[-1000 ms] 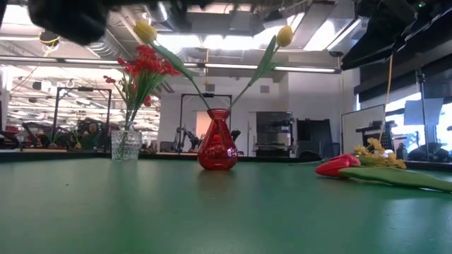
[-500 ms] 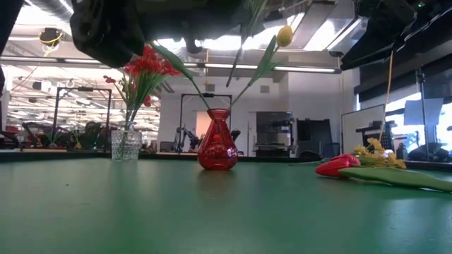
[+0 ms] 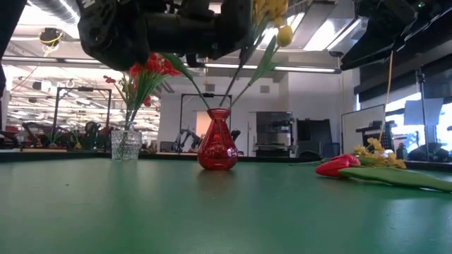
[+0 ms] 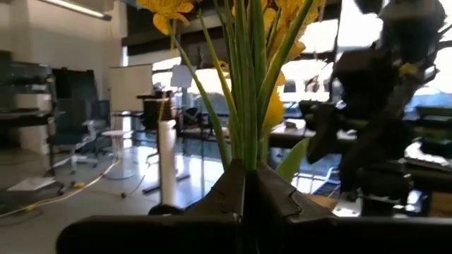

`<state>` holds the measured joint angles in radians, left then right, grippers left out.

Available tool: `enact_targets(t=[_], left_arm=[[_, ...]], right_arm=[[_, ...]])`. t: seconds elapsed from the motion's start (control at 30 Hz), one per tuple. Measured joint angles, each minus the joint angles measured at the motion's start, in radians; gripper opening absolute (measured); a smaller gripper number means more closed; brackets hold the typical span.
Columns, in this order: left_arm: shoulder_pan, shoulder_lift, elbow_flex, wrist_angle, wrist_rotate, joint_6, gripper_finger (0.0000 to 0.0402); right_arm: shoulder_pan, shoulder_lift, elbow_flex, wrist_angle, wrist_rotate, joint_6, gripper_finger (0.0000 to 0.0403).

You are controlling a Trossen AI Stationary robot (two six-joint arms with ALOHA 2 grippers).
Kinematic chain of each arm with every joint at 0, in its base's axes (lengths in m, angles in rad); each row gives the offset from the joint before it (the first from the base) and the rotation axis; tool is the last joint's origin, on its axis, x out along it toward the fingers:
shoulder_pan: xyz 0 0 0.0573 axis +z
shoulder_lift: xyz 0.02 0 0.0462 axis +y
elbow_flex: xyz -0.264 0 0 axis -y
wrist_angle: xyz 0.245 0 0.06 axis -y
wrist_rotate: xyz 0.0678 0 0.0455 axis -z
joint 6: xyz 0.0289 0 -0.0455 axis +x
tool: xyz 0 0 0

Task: Sort flowers into vase by color
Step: Put the bottom yellow flowers into the red flower vase

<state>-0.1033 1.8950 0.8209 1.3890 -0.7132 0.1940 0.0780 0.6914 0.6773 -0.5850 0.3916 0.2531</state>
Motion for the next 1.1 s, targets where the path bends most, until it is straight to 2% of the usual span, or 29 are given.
enact_targets(t=[0.3, 0.53, 0.67, 0.83, 0.97, 1.1], left_arm=[[-0.003, 0.0, 0.0, -0.019, -0.03, 0.001, 0.0002], [-0.063, 0.0, -0.001, 0.147, -0.029, 0.139, 0.0002], [-0.106, -0.018, 0.011, 0.176, -0.032, 0.207, 0.0002], [-0.16, -0.046, 0.047, 0.174, 0.004, 0.24, 0.0002], [-0.197, -0.047, 0.084, 0.168, 0.047, 0.254, 0.0002], [-0.22, -0.047, 0.121, 0.092, 0.056, 0.204, 0.0002]], right_arm=[[0.0, 0.0, 0.0, 0.006, -0.011, 0.0, 0.0189], [0.0, -0.021, 0.0, 0.072, -0.074, -0.025, 0.0189], [0.0, -0.051, 0.001, 0.19, -0.159, -0.051, 0.0189], [0.0, -0.049, 0.001, 0.452, -0.333, -0.085, 0.0189], [0.001, 0.031, 0.003, 0.637, -0.44, -0.099, 0.0189], [0.001, 0.148, 0.002, 0.762, -0.483, -0.099, 0.0189]])
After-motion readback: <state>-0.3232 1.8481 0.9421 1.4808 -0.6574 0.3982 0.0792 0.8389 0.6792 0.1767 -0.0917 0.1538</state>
